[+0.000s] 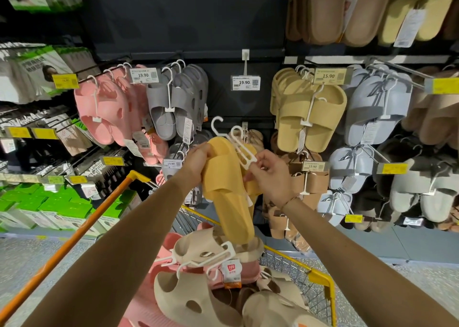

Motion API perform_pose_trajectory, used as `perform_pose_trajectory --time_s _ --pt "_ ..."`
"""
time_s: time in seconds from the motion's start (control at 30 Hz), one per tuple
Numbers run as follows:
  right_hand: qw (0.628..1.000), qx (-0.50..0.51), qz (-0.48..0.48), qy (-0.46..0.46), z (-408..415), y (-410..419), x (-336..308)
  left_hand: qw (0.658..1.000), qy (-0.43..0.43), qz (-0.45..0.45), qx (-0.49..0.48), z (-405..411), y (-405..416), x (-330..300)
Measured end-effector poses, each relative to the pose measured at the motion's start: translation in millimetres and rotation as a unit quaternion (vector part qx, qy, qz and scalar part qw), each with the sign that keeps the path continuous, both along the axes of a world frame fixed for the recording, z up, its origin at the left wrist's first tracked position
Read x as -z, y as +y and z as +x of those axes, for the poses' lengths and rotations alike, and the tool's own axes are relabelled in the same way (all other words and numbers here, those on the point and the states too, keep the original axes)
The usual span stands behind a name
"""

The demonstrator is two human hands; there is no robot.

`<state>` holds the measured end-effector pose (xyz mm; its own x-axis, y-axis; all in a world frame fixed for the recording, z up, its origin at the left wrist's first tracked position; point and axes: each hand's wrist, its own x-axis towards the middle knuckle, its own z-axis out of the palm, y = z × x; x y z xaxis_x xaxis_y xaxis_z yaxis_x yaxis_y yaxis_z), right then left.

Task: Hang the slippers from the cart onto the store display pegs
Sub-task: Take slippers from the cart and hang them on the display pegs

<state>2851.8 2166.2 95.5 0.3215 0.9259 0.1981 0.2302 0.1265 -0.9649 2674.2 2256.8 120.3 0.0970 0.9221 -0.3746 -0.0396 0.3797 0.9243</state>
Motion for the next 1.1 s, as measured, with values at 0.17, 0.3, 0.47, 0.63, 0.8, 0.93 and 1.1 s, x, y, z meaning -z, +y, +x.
perform_pose_trajectory --time_s 0.17,0.3,0.47,0.63,0.8,0.93,1.1 --pt "1.0 -0.009 -0.003 0.016 -8 4 8 0.999 0.01 -0.001 0.051 -2 24 25" --pt "0.998 -0.034 -0.032 -0.038 0 10 15 0.992 0.01 0.06 0.114 0 6 0" --pt "0.964 -0.139 -0.152 -0.168 16 16 1 0.981 0.026 0.09 0.168 8 9 1" --pt "0.996 -0.042 -0.017 -0.078 21 41 -29 0.98 0.04 0.105 0.165 22 21 5" --pt "0.996 -0.045 0.006 -0.077 10 109 -31 0.979 0.049 0.12 0.155 42 42 7" --pt "0.997 -0.037 0.015 -0.073 20 145 -22 0.976 0.064 0.142 0.151 50 62 12" --pt "0.998 -0.028 0.015 -0.056 32 176 -16 0.978 0.088 0.15 0.118 53 98 29"
